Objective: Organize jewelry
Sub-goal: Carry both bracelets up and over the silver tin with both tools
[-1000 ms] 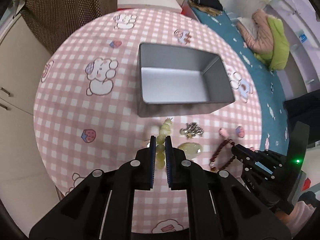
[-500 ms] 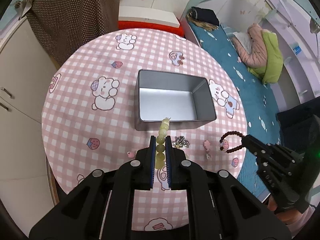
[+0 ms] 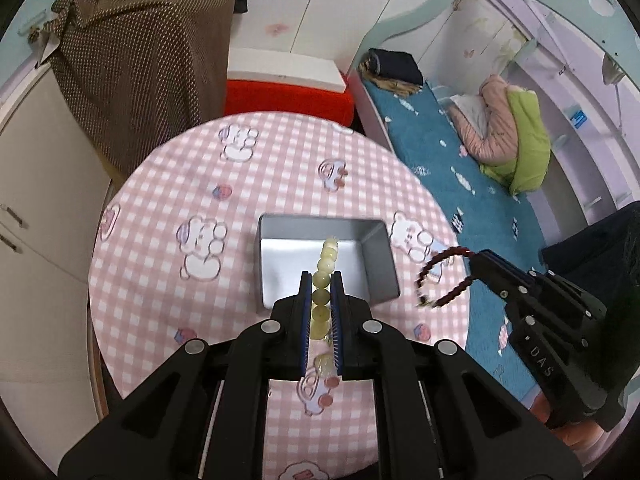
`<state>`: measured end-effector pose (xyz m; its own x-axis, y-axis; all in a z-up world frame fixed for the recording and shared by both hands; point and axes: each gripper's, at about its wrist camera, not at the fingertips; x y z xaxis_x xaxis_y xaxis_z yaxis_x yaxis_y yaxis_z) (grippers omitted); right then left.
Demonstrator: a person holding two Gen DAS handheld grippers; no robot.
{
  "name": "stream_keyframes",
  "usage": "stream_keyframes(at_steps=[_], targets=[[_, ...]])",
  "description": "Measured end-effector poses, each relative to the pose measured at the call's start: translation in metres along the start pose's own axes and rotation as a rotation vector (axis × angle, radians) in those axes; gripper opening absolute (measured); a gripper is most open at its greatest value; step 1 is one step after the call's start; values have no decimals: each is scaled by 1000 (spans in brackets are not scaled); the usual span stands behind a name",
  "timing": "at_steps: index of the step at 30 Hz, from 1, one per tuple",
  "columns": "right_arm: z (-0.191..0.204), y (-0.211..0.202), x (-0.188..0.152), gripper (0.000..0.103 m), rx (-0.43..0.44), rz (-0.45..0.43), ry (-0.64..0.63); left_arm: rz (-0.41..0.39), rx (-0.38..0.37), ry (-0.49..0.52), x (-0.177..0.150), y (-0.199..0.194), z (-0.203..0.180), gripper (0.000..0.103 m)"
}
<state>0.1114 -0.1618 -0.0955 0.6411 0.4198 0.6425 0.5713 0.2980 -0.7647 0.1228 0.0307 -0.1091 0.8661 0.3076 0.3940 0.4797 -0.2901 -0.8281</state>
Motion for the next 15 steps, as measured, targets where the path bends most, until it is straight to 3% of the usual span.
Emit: stream_keyframes(at_steps=[8,15], targets=[[10,24,17,7,41,6,-40,15,-14,17,19,20,-9,9],[10,55,18,7,69,70,-36,105,6,-23,24,67,2,9]])
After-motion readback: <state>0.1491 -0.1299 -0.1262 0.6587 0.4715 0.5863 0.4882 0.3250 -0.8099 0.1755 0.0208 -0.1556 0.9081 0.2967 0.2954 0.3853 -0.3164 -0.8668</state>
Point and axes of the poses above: each gripper's, at about its wrist camera, not at the fingertips, and y roughly the way its jaws point, z to its left, x to its top, and after that the axes turned 13 degrees about -y, right-handed
